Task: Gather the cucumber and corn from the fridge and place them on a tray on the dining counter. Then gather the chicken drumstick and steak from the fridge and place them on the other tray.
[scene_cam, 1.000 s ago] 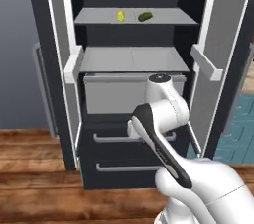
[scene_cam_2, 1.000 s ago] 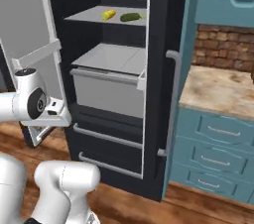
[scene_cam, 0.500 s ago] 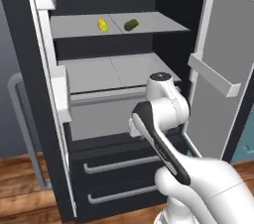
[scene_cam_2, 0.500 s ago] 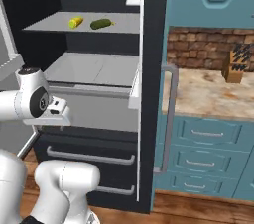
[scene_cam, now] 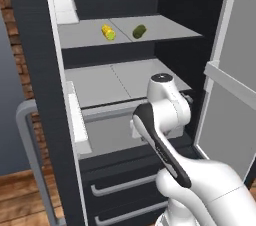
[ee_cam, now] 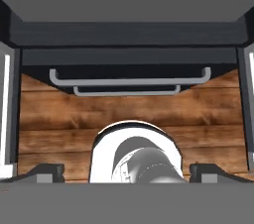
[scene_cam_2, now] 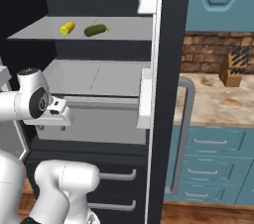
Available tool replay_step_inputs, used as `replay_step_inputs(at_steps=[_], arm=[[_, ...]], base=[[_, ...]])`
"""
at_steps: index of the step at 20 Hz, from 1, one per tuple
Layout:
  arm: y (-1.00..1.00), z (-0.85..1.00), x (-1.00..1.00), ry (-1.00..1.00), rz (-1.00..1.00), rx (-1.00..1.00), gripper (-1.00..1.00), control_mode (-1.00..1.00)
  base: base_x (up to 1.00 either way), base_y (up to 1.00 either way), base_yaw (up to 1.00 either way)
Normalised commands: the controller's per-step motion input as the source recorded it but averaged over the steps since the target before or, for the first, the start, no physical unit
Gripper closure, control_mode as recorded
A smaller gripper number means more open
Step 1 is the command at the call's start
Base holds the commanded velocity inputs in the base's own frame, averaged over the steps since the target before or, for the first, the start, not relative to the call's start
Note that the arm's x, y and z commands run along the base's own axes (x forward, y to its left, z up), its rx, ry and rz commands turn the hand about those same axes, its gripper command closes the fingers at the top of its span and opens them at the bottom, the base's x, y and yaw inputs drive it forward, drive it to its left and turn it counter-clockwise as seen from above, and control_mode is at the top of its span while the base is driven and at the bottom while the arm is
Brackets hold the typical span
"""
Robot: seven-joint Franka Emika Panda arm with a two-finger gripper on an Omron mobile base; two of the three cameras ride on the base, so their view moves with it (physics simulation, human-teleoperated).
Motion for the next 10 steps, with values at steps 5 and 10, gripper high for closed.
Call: replay_step_inputs(at_steps=[5, 10], arm=[[0.0, 0.0, 0.0, 0.0, 0.0, 0.0, -1.0, 1.0], [0.0, 0.0, 0.0, 0.0, 0.0, 0.0, -1.0, 1.0]], base=[[0.33, 0.22, -0.11], [0.11, 0.05, -0.02]])
